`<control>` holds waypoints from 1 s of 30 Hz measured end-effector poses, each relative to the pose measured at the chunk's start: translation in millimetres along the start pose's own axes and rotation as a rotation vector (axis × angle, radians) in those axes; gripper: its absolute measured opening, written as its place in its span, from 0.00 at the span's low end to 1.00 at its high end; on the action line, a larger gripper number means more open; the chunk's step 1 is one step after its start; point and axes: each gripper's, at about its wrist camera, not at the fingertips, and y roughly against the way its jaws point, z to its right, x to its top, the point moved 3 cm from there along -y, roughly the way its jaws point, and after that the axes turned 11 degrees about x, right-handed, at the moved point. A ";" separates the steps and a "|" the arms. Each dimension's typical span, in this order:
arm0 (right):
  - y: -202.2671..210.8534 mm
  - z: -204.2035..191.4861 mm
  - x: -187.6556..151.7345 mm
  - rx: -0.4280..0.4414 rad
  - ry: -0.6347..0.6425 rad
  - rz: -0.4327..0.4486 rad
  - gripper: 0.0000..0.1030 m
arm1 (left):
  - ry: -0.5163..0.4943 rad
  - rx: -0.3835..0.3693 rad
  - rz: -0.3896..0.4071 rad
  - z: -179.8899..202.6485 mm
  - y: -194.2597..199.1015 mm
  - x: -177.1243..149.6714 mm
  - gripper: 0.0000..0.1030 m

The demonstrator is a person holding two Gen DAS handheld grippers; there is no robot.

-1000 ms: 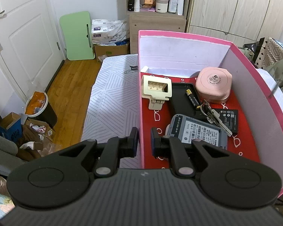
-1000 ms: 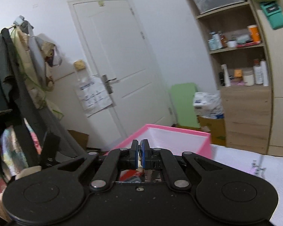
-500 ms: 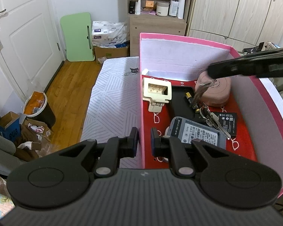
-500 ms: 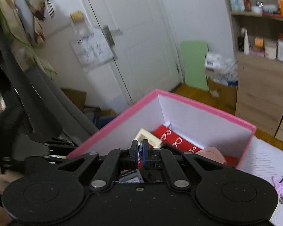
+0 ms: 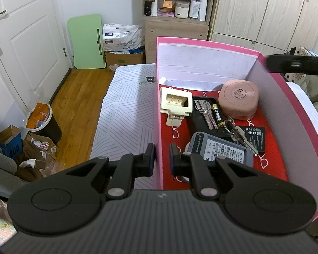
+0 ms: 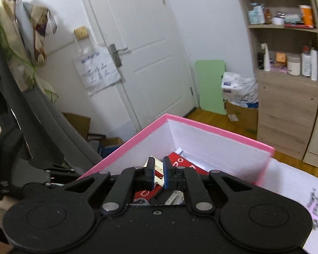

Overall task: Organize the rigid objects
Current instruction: 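Carry the keys into the box and release beside the batteries, then grasp the yellow star hair clip on the bed with the right gripper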

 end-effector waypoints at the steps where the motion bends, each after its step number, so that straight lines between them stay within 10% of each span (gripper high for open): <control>1: 10.5 0.6 -1.7 -0.005 -0.004 0.015 0.14 | 0.000 0.000 0.000 0.7 -0.2 0.2 0.11; 11: 91.3 23.5 -37.6 -0.195 -0.102 0.094 0.23 | -0.026 0.012 0.002 3.4 0.0 -0.5 0.11; 30: 78.9 86.3 -121.5 -0.446 -0.149 0.018 0.45 | -0.063 0.015 0.002 8.2 -0.8 0.5 0.14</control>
